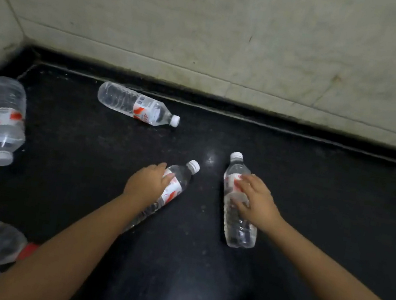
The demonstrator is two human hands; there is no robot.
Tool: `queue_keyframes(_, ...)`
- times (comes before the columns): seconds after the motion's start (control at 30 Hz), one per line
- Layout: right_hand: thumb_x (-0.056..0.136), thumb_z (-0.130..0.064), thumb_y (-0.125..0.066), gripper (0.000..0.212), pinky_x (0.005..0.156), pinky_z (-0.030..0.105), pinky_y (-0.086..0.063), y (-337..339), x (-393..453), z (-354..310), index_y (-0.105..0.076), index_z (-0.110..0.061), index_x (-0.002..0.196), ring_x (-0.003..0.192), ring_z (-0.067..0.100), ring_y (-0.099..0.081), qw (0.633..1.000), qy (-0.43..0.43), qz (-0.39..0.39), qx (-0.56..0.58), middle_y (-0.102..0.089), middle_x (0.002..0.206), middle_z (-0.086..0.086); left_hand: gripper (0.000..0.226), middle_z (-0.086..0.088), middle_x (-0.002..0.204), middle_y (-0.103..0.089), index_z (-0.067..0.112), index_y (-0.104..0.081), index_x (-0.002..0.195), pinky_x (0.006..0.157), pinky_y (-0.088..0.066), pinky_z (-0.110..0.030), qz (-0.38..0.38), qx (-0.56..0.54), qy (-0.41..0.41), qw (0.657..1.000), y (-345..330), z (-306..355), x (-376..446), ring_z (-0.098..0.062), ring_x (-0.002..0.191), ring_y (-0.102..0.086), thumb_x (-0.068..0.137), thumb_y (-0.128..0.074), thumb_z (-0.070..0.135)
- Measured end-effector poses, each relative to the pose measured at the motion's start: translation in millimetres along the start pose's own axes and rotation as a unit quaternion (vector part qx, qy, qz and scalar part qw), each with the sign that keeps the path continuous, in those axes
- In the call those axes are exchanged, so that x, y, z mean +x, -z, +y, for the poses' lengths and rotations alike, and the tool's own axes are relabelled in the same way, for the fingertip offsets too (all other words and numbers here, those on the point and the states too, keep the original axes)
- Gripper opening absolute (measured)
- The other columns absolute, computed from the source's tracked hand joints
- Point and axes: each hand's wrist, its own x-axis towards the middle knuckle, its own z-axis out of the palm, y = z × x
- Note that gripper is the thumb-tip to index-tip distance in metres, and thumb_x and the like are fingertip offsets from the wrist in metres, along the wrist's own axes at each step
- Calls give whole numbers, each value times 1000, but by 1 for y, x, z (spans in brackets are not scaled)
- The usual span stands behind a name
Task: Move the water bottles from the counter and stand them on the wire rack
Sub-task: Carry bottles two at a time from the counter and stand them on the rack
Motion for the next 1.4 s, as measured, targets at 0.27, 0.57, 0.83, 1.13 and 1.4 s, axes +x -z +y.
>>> queue_keyframes(0.27, 73, -33, -67, 88, 92, 44, -41, -31, 53, -24, -10, -23, 140, 118, 36, -39, 956, -292, 25, 7, -33, 132, 19, 85, -11, 135, -34, 14, -5, 143, 86, -45, -36, 1, 186, -82, 979, -19, 13, -9, -26, 115, -44, 82, -51, 52)
queue_keyframes(0.57, 82, -38, -57, 72, 91, 44, -41, -32, 40, -6, -14, -36, 139, 117, 39, -41, 963, -264, 8, 43, -32, 134, 19, 77, -11, 118, -45, 15, -4, 144, 79, -42, -32, 68, 256, -48, 963, -36, 16, -20, -23, 102, -47, 88, -42, 50)
queue_keyframes(0.83, 85, -34, -57, 78, 90, 43, -42, -4, -57, 19, -7, -23, 143, 115, 38, -42, 973, -207, 90, 35, -32, 132, 22, 73, -15, 125, -43, 9, -2, 143, 86, -43, -30, 72, 261, -6, 963, -29, 43, -48, -25, 109, -46, 92, -39, 44)
queue_keyframes(1.13, 84, -30, -60, 77, 92, 42, -39, 97, -187, 94, -14, -13, 143, 113, 38, -38, 953, -100, 286, 26, -30, 132, 24, 76, -29, 127, -40, 2, -10, 142, 90, -39, -46, 180, 88, -96, 975, -23, 229, -124, -39, 111, -42, 89, -50, 36)
queue_keyframes(1.4, 82, -25, -63, 78, 99, 43, -33, 196, -330, 184, -16, -5, 141, 120, 41, -35, 915, -66, 398, 26, -30, 133, 32, 79, -27, 128, -39, 4, -2, 143, 93, -34, -42, 274, 12, -236, 932, -42, 437, -202, -38, 114, -40, 89, -47, 41)
